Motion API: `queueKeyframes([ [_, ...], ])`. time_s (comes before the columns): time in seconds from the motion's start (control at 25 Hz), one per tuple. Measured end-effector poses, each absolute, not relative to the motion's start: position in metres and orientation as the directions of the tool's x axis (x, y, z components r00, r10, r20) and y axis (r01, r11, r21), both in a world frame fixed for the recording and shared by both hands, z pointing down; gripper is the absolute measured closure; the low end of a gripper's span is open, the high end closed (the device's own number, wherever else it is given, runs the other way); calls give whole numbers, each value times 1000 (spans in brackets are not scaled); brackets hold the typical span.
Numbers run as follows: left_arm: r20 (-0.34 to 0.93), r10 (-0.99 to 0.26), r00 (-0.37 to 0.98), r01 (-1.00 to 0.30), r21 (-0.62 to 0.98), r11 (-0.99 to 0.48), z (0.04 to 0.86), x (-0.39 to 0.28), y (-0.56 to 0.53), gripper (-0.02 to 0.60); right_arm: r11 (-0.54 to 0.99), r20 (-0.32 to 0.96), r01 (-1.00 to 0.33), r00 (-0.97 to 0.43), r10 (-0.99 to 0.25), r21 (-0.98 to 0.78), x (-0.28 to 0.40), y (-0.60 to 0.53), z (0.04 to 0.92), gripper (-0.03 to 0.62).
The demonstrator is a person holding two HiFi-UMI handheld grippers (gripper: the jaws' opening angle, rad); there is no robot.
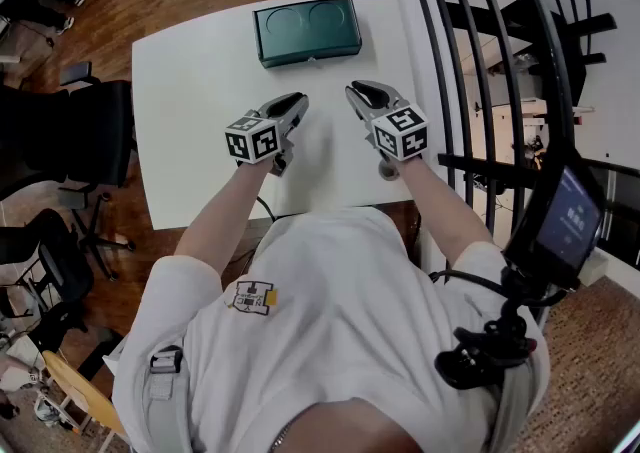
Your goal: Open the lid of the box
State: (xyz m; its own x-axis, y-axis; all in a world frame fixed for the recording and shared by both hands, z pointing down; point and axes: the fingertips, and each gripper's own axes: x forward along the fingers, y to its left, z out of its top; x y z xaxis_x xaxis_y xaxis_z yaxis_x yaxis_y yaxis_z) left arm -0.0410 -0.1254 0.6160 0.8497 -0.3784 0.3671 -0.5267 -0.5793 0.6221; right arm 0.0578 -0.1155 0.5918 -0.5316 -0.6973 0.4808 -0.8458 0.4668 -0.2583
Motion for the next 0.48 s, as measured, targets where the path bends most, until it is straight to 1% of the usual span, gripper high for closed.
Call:
queueKeyframes([
  [0.04, 389, -377, 840, -542, 611, -577, 619, -36, -132, 551, 474, 482, -850, -522, -704, -228, 65, -126, 586, 531],
  [0.08, 412, -377, 830, -558, 599, -574, 622, -31, -138, 531, 481, 483, -854, -513, -709, -199, 71, -136, 579, 518],
  [0.24, 506, -386, 771, -635, 572, -519, 639, -18, -161, 526, 504, 501, -855, -490, -713, -120, 95, -178, 564, 485],
  [0.36, 582, -372, 723, -689, 572, -446, 662, -9, -184, 503, 488, 552, -865, -463, -694, -113, 112, -224, 576, 460],
  [0.48, 634, -354, 687, -724, 558, -405, 673, 0, -195, 486, 439, 606, -886, -433, -667, -151, 124, -260, 596, 437],
])
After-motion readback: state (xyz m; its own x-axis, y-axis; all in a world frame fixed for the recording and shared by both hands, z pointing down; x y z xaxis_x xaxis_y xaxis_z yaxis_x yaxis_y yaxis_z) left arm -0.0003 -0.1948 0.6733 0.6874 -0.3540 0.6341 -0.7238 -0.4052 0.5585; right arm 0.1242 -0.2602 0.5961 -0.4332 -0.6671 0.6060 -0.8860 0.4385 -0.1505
